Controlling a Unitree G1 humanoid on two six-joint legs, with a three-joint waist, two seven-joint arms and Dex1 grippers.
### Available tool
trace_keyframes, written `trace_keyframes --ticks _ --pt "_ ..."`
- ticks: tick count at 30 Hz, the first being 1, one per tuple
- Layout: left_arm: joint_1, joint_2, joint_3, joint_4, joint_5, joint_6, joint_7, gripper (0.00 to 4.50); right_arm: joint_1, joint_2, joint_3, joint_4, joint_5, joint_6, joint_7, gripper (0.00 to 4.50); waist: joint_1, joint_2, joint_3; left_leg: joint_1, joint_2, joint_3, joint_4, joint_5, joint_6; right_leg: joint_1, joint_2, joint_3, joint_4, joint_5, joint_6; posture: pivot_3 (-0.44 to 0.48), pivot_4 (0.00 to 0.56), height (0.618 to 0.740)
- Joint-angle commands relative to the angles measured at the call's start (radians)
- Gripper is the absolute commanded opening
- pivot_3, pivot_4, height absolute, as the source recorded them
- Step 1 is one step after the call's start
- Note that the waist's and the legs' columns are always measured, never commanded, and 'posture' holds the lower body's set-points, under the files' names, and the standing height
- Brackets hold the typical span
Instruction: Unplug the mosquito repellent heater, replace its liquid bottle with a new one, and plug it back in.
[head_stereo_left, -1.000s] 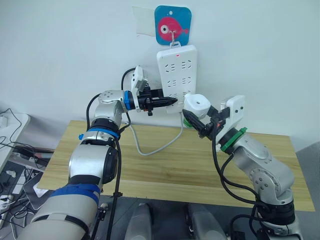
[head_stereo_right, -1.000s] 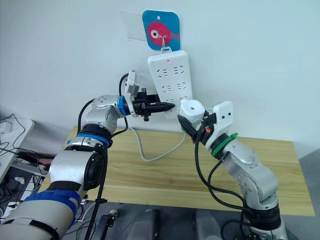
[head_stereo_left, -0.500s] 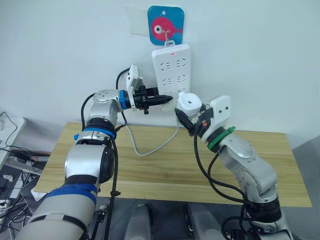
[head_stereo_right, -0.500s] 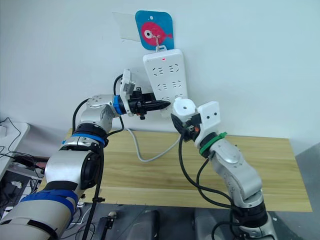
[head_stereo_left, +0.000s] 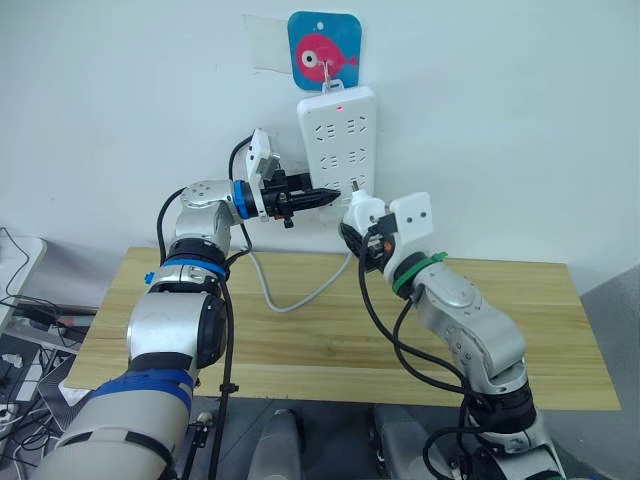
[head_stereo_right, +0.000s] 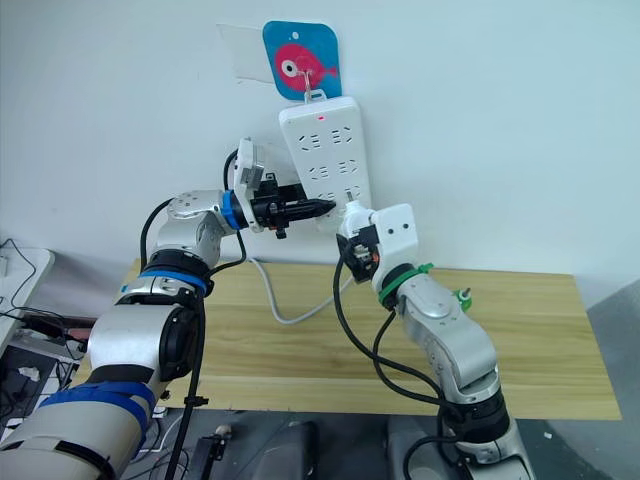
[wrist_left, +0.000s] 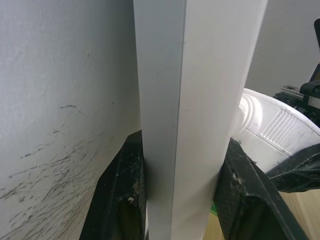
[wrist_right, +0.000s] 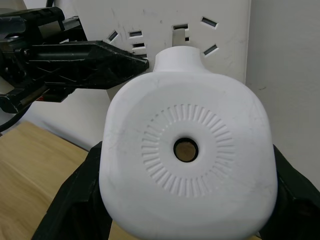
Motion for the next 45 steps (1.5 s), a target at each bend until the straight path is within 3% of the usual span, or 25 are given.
trace_keyframes --ticks 1,11,25,45 --pt "0.002 -0.039 -0.028 -0.048 -0.007 0.001 -0.083 1.33 -0.055 0.003 -0.046 -0.091 0.003 0.012 -0.009 3.1 0.0 0.0 0.0 0.0 0.0 0.0 0.0 0.0 0.0 0.0 0.0 0.0 0.0 0.0 0.0 -0.006 0.206 0.74" --pt "0.01 -0.039 -0.029 -0.043 0.001 -0.009 -0.076 1.33 -0.119 -0.079 -0.118 -0.201 0.072 0.193 0.055 3.1 -0.002 0.0 0.0 -0.001 0.0 0.0 0.0 0.0 0.0 0.0 0.0 0.0 -0.001 0.0 0.0 -0.025 0.209 0.74" --pt "0.049 -0.04 -0.04 -0.052 0.016 -0.047 -0.04 1.33 -0.229 -0.041 -0.213 -0.29 0.141 0.439 0.034 3.1 -0.003 0.0 0.0 -0.001 0.0 0.0 -0.001 0.0 0.0 0.0 -0.001 -0.001 -0.002 0.0 0.0 -0.029 0.213 0.74" --pt "0.085 -0.047 -0.058 -0.078 0.023 -0.052 -0.018 1.33 -0.279 -0.113 -0.184 -0.33 0.118 0.408 0.047 3.1 -0.005 0.0 0.0 -0.001 0.0 0.0 -0.001 0.0 0.0 0.0 -0.001 -0.001 -0.002 0.0 0.0 -0.031 0.205 0.74"
